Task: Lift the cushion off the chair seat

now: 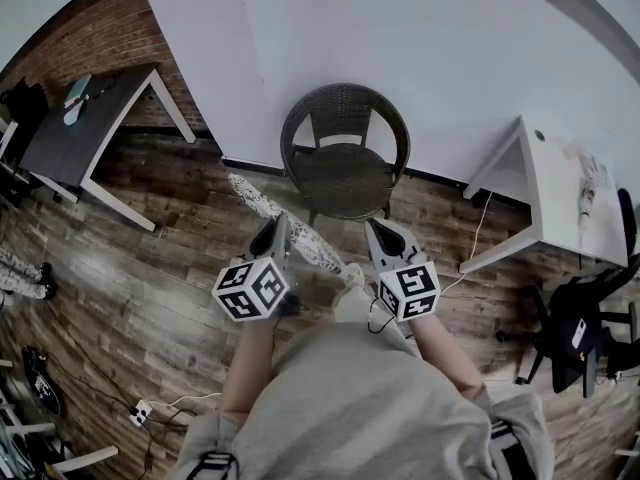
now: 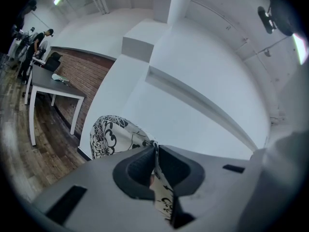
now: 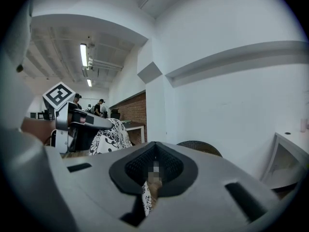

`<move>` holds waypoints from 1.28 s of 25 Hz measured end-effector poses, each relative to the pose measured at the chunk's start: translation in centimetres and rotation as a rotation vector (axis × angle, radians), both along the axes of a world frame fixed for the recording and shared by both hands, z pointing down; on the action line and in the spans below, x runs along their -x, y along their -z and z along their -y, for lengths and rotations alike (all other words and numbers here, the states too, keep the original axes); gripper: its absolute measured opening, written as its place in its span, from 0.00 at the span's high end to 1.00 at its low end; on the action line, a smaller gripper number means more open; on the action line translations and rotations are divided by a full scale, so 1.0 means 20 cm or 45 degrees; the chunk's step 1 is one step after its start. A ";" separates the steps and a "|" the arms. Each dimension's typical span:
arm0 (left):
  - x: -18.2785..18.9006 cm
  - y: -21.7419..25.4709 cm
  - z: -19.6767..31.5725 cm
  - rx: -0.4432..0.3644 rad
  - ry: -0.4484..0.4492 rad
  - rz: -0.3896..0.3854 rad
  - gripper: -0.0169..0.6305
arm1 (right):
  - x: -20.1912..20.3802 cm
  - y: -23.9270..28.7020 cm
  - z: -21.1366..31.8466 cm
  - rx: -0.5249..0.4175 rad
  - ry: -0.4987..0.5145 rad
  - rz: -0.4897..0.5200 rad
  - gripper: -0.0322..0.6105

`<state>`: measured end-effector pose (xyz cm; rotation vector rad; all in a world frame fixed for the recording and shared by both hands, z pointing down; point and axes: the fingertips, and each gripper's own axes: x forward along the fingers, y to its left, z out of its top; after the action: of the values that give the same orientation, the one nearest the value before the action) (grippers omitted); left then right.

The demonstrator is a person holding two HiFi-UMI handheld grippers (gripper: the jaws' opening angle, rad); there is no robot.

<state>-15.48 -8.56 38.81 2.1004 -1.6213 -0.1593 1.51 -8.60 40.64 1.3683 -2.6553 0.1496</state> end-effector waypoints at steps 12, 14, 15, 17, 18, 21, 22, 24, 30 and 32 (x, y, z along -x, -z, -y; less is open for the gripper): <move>0.00 -0.03 0.01 0.023 -0.008 0.011 0.94 | -0.02 -0.01 0.01 -0.001 -0.031 -0.051 0.95; 0.00 -0.04 0.02 0.027 -0.013 0.004 0.94 | -0.02 -0.02 0.01 0.002 -0.042 -0.058 0.95; -0.01 -0.04 0.02 0.030 -0.015 0.000 0.94 | -0.02 -0.02 0.02 0.005 -0.045 -0.056 0.95; -0.01 -0.05 0.03 0.037 -0.018 -0.009 0.94 | -0.03 -0.03 0.02 0.008 -0.049 -0.053 0.95; -0.01 -0.05 0.03 0.040 -0.019 -0.014 0.94 | -0.03 -0.03 0.03 0.010 -0.052 -0.052 0.95; -0.01 -0.05 0.04 0.040 -0.022 -0.017 0.94 | -0.04 -0.03 0.04 0.013 -0.059 -0.048 0.95; -0.01 -0.05 0.04 0.039 -0.023 -0.015 0.94 | -0.04 -0.04 0.04 0.014 -0.061 -0.046 0.95; -0.01 -0.05 0.05 0.041 -0.025 -0.018 0.94 | -0.03 -0.04 0.04 0.017 -0.063 -0.043 0.95; -0.01 -0.05 0.07 0.044 -0.027 -0.024 0.94 | -0.03 -0.06 0.04 0.030 -0.065 -0.041 0.95; -0.02 -0.04 0.08 0.040 -0.029 -0.023 0.94 | -0.04 -0.06 0.05 0.031 -0.067 -0.039 0.95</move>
<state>-15.12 -10.25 39.56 2.0872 -1.5783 -0.1440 2.25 -9.66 41.77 1.4219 -2.5855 0.1647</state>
